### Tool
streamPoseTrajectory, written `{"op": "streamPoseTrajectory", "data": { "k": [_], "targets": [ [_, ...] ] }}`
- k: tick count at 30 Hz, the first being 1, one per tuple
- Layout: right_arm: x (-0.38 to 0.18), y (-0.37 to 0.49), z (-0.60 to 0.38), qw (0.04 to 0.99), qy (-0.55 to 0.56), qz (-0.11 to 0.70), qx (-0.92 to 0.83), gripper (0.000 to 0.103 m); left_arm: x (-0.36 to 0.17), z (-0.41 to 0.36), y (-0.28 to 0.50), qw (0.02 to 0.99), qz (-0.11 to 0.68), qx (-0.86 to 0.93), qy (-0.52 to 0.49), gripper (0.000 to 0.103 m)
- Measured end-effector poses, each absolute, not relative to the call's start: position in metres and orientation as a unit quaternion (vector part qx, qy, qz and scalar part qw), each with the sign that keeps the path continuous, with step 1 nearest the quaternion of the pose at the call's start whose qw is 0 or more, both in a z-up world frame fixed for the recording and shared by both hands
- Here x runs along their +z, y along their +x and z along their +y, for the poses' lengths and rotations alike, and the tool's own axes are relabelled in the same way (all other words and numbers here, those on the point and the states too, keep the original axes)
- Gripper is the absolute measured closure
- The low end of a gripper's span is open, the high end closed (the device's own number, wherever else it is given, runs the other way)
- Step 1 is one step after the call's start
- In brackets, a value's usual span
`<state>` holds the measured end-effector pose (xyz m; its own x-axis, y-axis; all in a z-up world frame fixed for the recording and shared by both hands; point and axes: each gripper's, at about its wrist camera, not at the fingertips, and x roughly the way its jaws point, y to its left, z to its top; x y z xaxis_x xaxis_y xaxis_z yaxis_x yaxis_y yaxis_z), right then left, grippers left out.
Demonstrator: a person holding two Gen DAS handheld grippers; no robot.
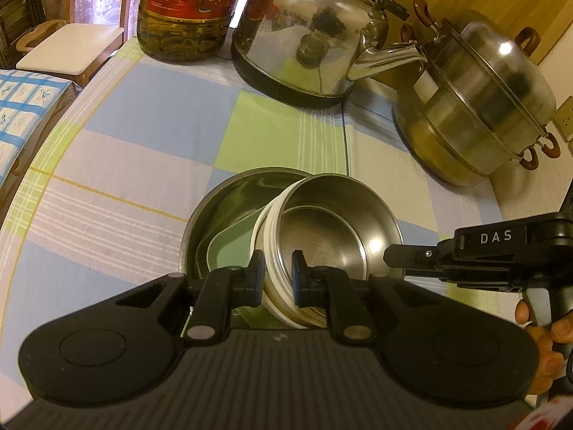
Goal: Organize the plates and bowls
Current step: 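Lower the bowl stack with both tools onto the green tray on the plate, then open both tools and pull back from the stacked dishes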
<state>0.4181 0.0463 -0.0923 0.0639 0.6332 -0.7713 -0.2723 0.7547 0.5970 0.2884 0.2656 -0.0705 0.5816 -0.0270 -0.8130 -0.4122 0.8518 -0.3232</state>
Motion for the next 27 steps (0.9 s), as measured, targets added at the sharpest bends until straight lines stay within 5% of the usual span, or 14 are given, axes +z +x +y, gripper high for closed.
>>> {"op": "streamPoseTrajectory", "data": {
  "k": [13, 17, 20, 27],
  "targets": [
    [-0.084, 0.411, 0.041, 0.735, 0.159, 0.58, 0.312, 0.088, -0.06, 0.265, 0.286, 0.865, 0.439, 0.104, -0.221, 0.089],
    [-0.071, 0.404, 0.033, 0.748, 0.186, 0.554, 0.315, 0.062, -0.048, 0.264, 0.28, 0.876, 0.428, 0.096, -0.201, 0.084],
    [-0.059, 0.393, 0.028, 0.765, 0.193, 0.528, 0.314, 0.052, -0.035, 0.26, 0.272, 0.89, 0.413, 0.093, -0.166, 0.075],
    [-0.034, 0.332, 0.008, 0.822, 0.173, 0.451, 0.301, 0.041, -0.011, 0.248, 0.237, 0.919, 0.378, 0.077, -0.084, 0.064]
  ]
}}
